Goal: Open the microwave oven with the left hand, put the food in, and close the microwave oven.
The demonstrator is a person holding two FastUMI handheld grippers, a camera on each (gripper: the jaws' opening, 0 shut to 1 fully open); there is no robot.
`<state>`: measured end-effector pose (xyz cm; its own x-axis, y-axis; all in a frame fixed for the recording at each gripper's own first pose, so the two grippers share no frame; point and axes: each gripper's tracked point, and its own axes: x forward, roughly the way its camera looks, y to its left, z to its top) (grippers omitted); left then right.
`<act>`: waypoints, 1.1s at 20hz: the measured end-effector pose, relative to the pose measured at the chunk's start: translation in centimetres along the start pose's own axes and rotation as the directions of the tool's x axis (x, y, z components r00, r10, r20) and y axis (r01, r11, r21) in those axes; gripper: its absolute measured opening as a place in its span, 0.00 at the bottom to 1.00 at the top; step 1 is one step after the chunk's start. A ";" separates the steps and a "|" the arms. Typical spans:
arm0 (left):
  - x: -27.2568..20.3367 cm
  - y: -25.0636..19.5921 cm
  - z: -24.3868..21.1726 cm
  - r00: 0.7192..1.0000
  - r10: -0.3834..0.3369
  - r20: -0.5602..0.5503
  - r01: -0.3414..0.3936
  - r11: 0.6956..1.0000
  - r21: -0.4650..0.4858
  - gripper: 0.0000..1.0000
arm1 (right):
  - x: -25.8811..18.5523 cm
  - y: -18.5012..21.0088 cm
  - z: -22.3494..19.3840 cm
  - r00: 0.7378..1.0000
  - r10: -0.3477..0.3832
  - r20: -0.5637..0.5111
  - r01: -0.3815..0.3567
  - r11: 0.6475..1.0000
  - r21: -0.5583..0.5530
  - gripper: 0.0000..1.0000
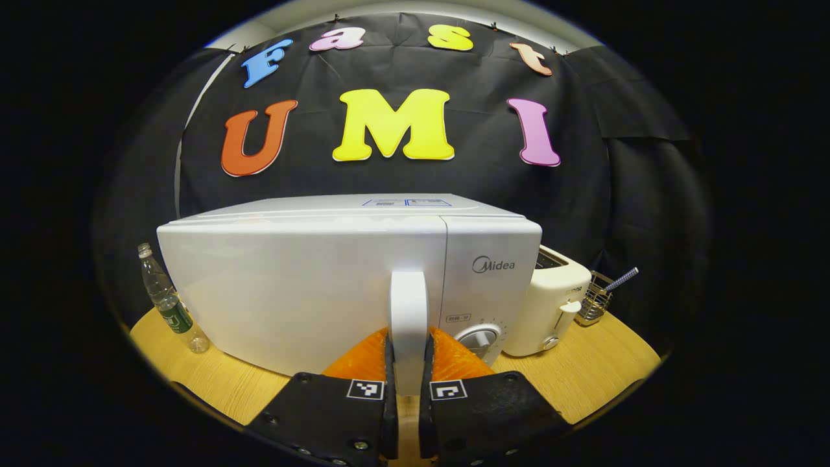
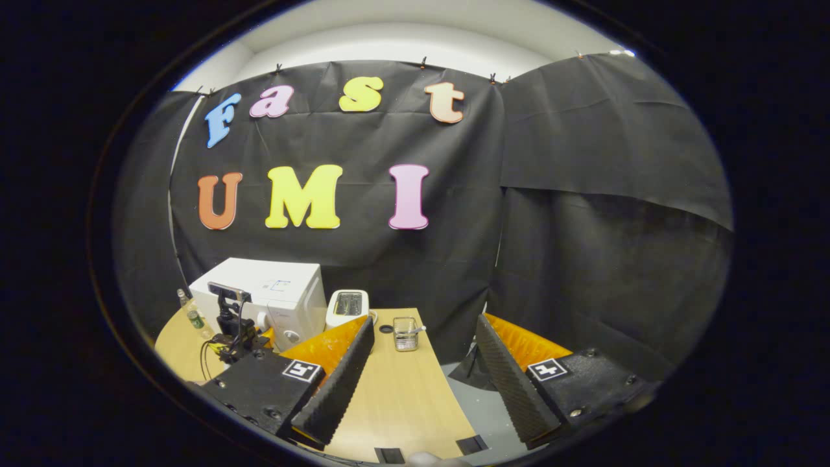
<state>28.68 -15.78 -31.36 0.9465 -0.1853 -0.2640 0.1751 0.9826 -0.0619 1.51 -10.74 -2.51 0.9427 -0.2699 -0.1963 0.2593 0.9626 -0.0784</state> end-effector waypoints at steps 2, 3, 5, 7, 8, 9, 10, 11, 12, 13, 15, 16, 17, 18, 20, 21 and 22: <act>-0.3 0.0 -0.2 1.000 -0.008 -0.015 0.008 1.000 0.010 0.11 | 0.0 0.2 0.0 1.000 0.009 0.000 -0.009 1.000 0.000 1.00; -0.6 0.0 -0.7 1.000 -0.008 -0.024 0.008 1.000 0.001 0.09 | 0.1 0.4 0.0 1.000 0.015 0.000 -0.015 1.000 0.002 1.00; -2.6 0.2 -1.3 0.999 -0.027 -0.016 0.028 1.000 0.013 0.09 | 0.1 1.1 -0.3 0.999 0.034 -0.003 -0.034 0.999 0.003 0.92; -5.1 0.8 -2.0 0.999 -0.046 0.000 0.046 0.998 0.036 0.09 | 0.2 2.0 -0.8 0.998 0.059 -0.011 -0.059 0.998 -0.003 0.91; -6.5 1.2 -2.5 0.998 -0.054 -0.012 0.054 0.998 0.038 0.09 | 0.3 2.5 -1.2 0.997 0.074 -0.015 -0.074 0.997 -0.004 1.00; -7.9 1.6 -2.8 0.998 -0.060 -0.015 0.060 0.998 0.034 0.09 | 0.2 3.2 -1.4 0.996 0.090 -0.019 -0.090 0.996 -0.005 0.92; -9.2 2.1 -3.3 0.998 -0.063 -0.025 0.063 0.997 0.032 0.09 | 0.0 3.9 -1.7 0.994 0.107 -0.021 -0.107 0.994 -0.003 0.92; -10.5 2.7 -3.6 0.998 -0.061 -0.029 0.062 0.998 0.031 0.09 | -0.2 4.7 -1.8 0.992 0.125 -0.021 -0.125 0.992 0.002 1.00; -11.8 3.5 -4.0 0.998 -0.054 -0.036 0.055 0.998 0.033 0.09 | -0.4 5.5 -2.3 0.989 0.145 -0.028 -0.145 0.989 0.006 1.00; -13.1 4.2 -4.4 0.998 -0.046 -0.042 0.047 0.998 0.036 0.09 | -0.9 6.5 -2.6 0.985 0.169 -0.033 -0.169 0.986 0.009 1.00; -15.6 6.0 -5.2 0.998 -0.024 -0.056 0.026 0.999 0.038 0.08 | -1.6 8.1 -3.0 0.978 0.207 -0.038 -0.207 0.978 0.006 0.92; -16.8 7.1 -5.6 0.998 -0.010 -0.068 0.012 0.999 0.036 0.09 | -2.0 8.9 -3.4 0.973 0.226 -0.041 -0.226 0.974 0.009 1.00; -18.0 8.1 -5.9 0.997 0.003 -0.073 -0.001 0.999 0.034 0.09 | -2.3 9.7 -3.5 0.969 0.244 -0.042 -0.243 0.970 0.015 1.00; -19.0 9.2 -6.2 0.996 0.022 -0.083 -0.019 0.999 0.034 0.09 | -2.7 10.4 -3.7 0.965 0.258 -0.048 -0.258 0.966 0.020 0.92; -21.0 11.6 -6.7 0.994 0.064 -0.090 -0.061 0.997 0.041 0.08 | -3.4 11.8 -4.1 0.957 0.287 -0.051 -0.286 0.958 0.026 0.92; -21.8 12.9 -7.0 0.991 0.088 -0.098 -0.084 0.996 0.041 0.09 | -3.8 12.4 -4.2 0.953 0.298 -0.052 -0.297 0.954 0.029 1.00; -22.7 14.3 -7.2 0.988 0.114 -0.100 -0.111 0.993 0.039 0.09 | -4.3 12.9 -4.4 0.950 0.307 -0.052 -0.306 0.952 0.032 1.00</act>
<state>7.77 2.39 -33.22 0.9284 -0.0720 -0.3645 0.0793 0.9968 0.0051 -0.07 2.73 -6.98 0.9645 0.0379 -0.2614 -0.0346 0.9993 0.0169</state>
